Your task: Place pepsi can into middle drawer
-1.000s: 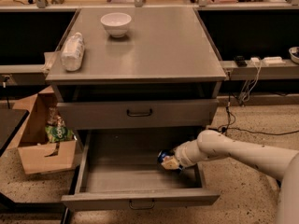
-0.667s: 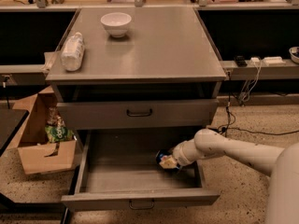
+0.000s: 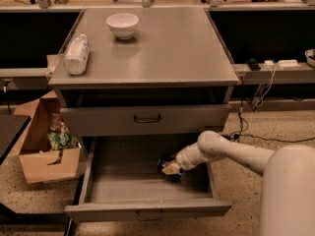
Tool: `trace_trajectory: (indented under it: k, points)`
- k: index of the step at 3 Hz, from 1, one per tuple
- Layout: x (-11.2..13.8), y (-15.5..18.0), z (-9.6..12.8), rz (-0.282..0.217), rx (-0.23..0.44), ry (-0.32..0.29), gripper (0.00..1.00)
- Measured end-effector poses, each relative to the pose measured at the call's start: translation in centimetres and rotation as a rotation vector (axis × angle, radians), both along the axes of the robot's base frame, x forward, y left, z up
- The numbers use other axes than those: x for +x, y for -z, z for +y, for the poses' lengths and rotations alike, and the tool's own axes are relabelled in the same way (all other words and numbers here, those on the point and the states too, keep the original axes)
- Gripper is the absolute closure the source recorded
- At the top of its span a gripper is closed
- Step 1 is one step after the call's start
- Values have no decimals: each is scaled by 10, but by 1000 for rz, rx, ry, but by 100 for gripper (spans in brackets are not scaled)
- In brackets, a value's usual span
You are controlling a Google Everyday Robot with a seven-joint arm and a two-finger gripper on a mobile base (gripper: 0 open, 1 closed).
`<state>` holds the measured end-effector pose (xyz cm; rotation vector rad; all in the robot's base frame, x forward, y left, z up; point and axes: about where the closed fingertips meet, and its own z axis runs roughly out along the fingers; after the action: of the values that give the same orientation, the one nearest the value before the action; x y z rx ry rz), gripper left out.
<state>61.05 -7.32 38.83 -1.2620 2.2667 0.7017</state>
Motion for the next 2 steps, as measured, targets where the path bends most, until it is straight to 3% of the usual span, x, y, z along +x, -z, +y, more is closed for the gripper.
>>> trace_trajectory:
  k: [1,2]
  points:
    - [12,0,15,0,19,-44,35]
    - [16,-7,27,-23,-11,-75,12]
